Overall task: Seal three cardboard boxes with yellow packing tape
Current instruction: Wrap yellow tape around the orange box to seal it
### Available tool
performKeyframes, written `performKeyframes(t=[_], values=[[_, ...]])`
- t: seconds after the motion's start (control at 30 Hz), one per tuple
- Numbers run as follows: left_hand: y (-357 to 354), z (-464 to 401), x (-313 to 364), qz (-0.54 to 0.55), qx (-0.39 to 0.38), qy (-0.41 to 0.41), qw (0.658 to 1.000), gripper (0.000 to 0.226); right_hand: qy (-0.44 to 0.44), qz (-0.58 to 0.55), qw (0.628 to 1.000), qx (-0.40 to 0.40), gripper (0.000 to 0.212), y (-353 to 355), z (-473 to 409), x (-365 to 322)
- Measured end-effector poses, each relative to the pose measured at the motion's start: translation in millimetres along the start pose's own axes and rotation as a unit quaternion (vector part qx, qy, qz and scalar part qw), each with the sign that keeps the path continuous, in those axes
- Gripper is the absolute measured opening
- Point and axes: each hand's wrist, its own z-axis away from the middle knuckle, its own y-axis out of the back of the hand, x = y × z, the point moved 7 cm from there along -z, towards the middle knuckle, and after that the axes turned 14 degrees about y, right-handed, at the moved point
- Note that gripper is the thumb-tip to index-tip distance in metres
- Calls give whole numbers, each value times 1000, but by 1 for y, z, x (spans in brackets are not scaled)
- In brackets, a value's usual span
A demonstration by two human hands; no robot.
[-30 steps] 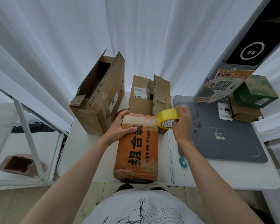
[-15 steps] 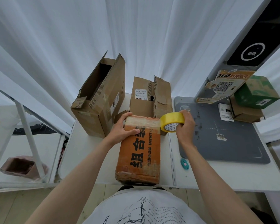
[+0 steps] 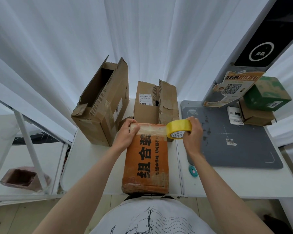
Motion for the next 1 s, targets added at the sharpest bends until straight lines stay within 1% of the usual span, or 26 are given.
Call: performKeyframes(t=[0.1,0.2,0.23,0.3,0.37,0.47,0.57,0.63,0.7,0.77,0.87,1.0], values=[[0,-1,4,-29,9,7,1000,25,-1,-7,1000,9,40,-2,0,4],[-2,1,13,-139,48,-10,989,32,-7,-16,1000,14,41,-3,0,7],[-5,2,19,-189,71,-25,979,34,-5,-17,1000,16,41,-4,-1,7],[-17,4,33,-292,110,-66,948,36,1,-18,1000,19,40,-4,-1,6],[-36,6,45,-352,119,-93,924,38,2,-23,1000,20,40,-4,-1,6],[-58,9,54,-357,123,-108,920,36,1,-40,999,19,42,-2,-1,9],[-59,11,54,-345,154,-112,919,30,5,-74,997,28,46,1,0,9],[-54,10,52,-339,170,-111,919,29,-25,-105,993,41,45,1,2,16],[-53,9,50,-339,178,-109,917,30,-64,-135,987,53,40,-1,4,28],[-54,9,50,-338,180,-107,918,31,-83,-150,984,39,32,-9,8,39],[-54,10,51,-337,176,-106,919,31,-87,-131,987,18,34,-14,9,48],[-54,10,49,-341,163,-99,921,34,-101,-87,991,33,34,-8,15,64]])
